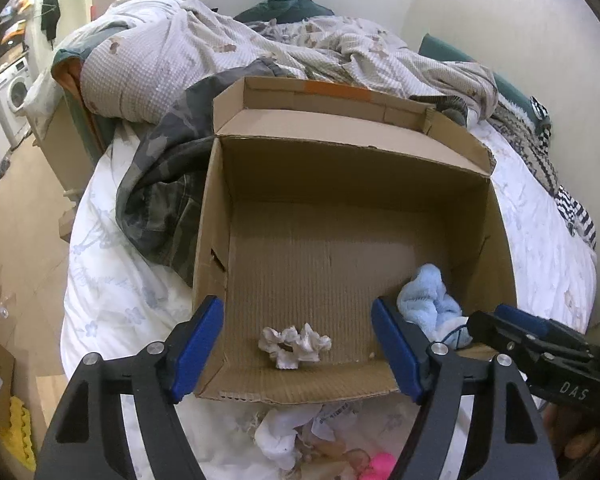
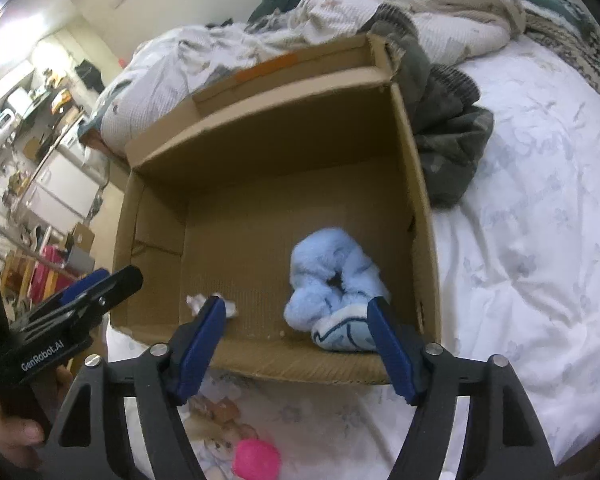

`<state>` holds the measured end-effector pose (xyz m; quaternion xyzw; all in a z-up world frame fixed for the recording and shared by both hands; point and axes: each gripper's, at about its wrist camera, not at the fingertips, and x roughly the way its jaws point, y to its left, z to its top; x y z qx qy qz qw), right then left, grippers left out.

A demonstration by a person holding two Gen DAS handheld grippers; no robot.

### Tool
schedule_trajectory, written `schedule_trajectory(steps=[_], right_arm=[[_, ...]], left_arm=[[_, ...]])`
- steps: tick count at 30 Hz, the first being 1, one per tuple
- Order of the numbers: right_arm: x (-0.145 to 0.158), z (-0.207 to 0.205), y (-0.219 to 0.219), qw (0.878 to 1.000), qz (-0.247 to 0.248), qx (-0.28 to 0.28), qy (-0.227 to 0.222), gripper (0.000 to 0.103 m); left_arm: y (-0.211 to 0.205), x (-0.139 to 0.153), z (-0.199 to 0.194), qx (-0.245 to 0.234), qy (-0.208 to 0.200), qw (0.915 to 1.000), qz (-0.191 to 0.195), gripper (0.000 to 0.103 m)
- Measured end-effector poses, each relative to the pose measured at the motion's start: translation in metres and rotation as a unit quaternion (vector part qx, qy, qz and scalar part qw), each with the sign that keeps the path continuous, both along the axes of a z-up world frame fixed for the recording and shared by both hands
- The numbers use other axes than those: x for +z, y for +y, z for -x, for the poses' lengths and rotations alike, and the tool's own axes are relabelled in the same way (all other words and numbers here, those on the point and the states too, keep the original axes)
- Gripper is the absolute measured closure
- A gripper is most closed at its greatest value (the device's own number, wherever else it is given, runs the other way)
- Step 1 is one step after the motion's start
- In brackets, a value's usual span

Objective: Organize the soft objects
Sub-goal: 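Withdraw both open grippers from the box back toward the bed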

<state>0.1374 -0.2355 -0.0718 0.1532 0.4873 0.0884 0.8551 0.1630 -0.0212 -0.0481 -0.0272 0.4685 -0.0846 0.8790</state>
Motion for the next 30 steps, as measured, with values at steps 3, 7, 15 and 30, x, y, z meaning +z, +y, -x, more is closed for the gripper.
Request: schedule_trajectory(steps=[3,7,15,30], right_arm=[[0.000,0.000,0.002,1.000,0.002,0.006,0.000,0.026],[-0.002,-0.001,0.004,1.000,0.005,0.010,0.004,0.026],[-0.001,0.000,0.003,1.000,0.006,0.006,0.003,0.026],[0.008,0.013,0.004,1.000,0.009,0.003,-0.010,0.026]], left_arm=[[0.002,-0.002,-0.001,0.007,0.005,1.0000,-0.003,0.029],[0.003,-0.002,-0.002,0.010,0.008,0.9999,-0.001,0.029],[0.001,-0.003,0.000,0.008,0.008,0.9999,-0.007,0.029],[0.024,0.011,0.014,0.052,0.002,0.9985,-0.014,0.029]])
